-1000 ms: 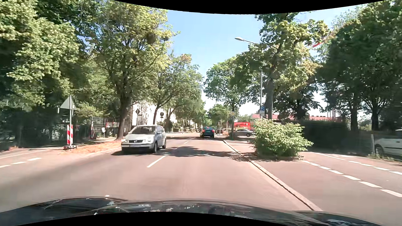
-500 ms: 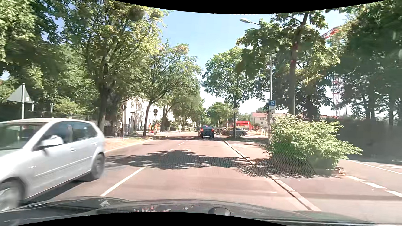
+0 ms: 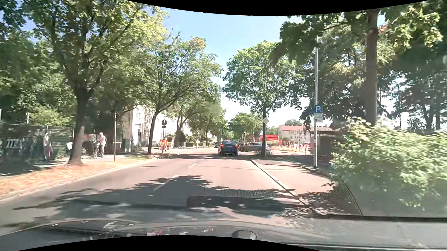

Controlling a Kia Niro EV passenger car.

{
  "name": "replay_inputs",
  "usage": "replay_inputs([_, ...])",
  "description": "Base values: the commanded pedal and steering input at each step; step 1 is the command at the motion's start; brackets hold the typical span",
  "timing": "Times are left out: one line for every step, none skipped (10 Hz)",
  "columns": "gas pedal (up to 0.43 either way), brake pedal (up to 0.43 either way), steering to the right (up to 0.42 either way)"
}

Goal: Follow the waypoints while adhering to traffic rules and regulations

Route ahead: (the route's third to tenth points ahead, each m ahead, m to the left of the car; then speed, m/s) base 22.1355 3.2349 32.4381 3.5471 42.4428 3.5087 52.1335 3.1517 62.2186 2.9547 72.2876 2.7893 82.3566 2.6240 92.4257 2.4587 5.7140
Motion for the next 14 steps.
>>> replay_inputs([0.000,0.085,0.004])
replay_inputs([0.000,0.091,0.004])
replay_inputs([0.000,0.104,0.004])
replay_inputs([0.000,0.110,0.004])
replay_inputs([0.000,0.110,0.003])
replay_inputs([0.000,0.110,0.001])
replay_inputs([0.000,0.104,0.000])
replay_inputs([0.000,0.110,0.000])
replay_inputs([0.000,0.104,0.000])
replay_inputs([0.000,0.110,-0.003])
replay_inputs([0.000,0.110,-0.006])
replay_inputs([0.000,0.116,-0.008])
replay_inputs([0.000,0.116,-0.008])
replay_inputs([0.000,0.128,-0.004])
